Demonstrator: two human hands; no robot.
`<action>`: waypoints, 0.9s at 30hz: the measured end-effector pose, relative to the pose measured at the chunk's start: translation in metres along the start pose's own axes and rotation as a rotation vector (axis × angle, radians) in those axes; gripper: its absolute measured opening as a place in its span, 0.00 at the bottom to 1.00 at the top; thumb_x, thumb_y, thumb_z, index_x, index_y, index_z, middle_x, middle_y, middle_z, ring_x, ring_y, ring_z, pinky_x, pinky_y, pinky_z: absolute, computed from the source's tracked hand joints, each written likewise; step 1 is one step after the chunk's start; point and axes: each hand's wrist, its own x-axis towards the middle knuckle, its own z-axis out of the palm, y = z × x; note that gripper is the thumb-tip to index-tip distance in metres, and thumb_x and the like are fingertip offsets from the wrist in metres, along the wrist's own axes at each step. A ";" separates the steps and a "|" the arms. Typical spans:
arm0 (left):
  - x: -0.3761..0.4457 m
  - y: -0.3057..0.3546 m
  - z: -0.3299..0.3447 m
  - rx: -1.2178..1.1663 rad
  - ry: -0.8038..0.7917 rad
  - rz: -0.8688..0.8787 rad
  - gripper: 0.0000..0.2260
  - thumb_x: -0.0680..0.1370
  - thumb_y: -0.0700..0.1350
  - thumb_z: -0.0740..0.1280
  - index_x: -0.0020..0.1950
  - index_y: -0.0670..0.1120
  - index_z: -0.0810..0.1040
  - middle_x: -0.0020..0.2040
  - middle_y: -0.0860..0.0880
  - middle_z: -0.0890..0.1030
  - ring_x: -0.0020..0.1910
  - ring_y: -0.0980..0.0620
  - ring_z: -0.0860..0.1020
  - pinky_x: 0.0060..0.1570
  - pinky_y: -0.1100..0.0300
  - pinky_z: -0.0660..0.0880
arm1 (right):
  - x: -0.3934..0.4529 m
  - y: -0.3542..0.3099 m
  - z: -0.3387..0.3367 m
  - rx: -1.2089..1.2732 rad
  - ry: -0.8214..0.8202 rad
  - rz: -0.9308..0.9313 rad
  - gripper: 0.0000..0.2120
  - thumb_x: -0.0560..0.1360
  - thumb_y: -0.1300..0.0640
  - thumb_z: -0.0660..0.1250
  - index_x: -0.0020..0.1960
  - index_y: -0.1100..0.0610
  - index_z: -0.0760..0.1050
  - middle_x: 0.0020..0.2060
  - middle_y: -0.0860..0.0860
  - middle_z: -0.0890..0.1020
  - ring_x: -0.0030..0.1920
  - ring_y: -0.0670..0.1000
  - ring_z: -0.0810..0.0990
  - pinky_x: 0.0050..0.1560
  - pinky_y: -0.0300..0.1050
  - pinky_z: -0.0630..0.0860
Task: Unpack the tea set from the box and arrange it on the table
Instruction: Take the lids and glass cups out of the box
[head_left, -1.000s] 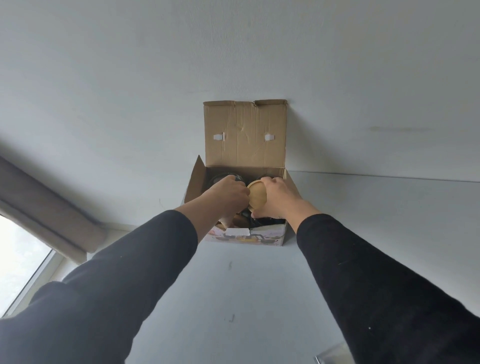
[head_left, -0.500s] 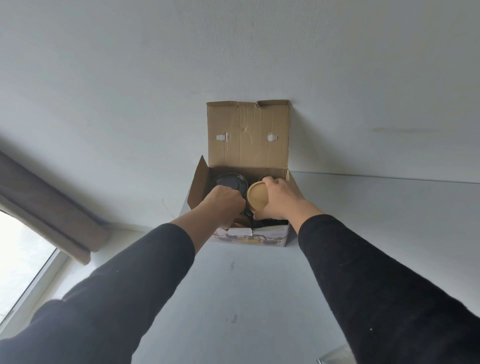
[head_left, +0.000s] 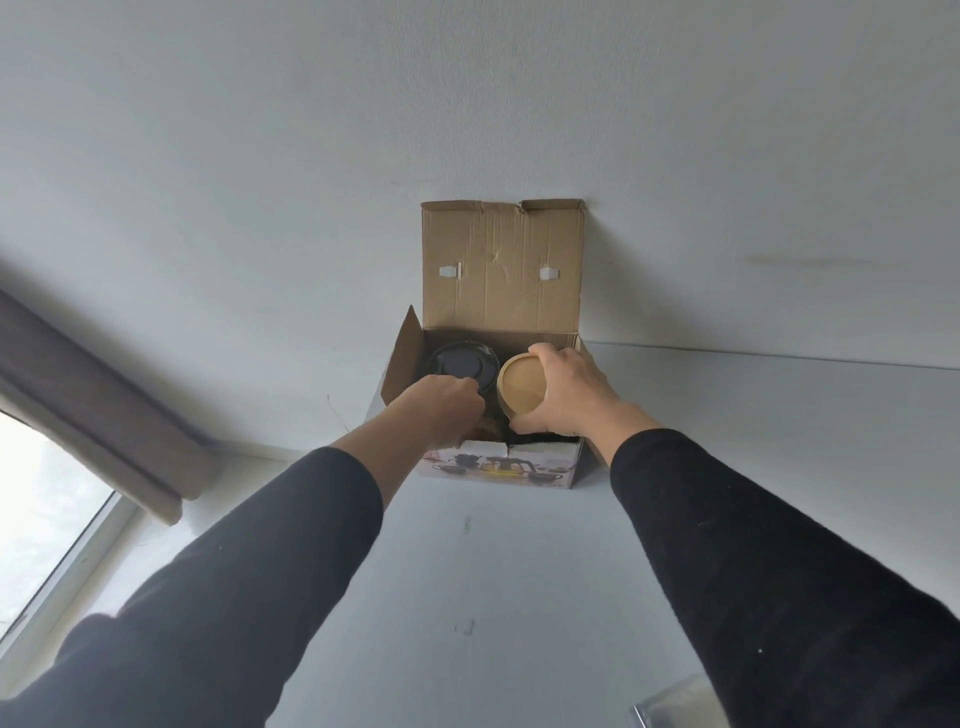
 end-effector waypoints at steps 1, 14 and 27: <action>-0.002 -0.003 -0.002 -0.029 0.030 0.006 0.14 0.80 0.46 0.62 0.64 0.43 0.74 0.57 0.45 0.75 0.50 0.49 0.78 0.44 0.61 0.73 | -0.001 0.000 -0.002 0.023 0.016 0.010 0.48 0.57 0.37 0.75 0.71 0.49 0.58 0.63 0.54 0.70 0.62 0.57 0.69 0.58 0.54 0.73; -0.036 -0.008 -0.016 -0.538 0.144 -0.244 0.14 0.82 0.45 0.55 0.64 0.39 0.69 0.54 0.44 0.73 0.47 0.53 0.70 0.36 0.67 0.62 | -0.031 -0.005 -0.028 0.148 0.145 0.070 0.48 0.60 0.41 0.76 0.72 0.50 0.57 0.64 0.54 0.69 0.64 0.55 0.67 0.58 0.52 0.73; 0.012 0.072 -0.109 -1.309 0.382 -0.461 0.15 0.84 0.42 0.50 0.66 0.35 0.65 0.62 0.36 0.70 0.55 0.39 0.75 0.55 0.45 0.76 | -0.105 0.047 -0.103 0.083 0.331 0.252 0.47 0.62 0.46 0.77 0.73 0.52 0.56 0.66 0.57 0.66 0.64 0.59 0.68 0.60 0.49 0.71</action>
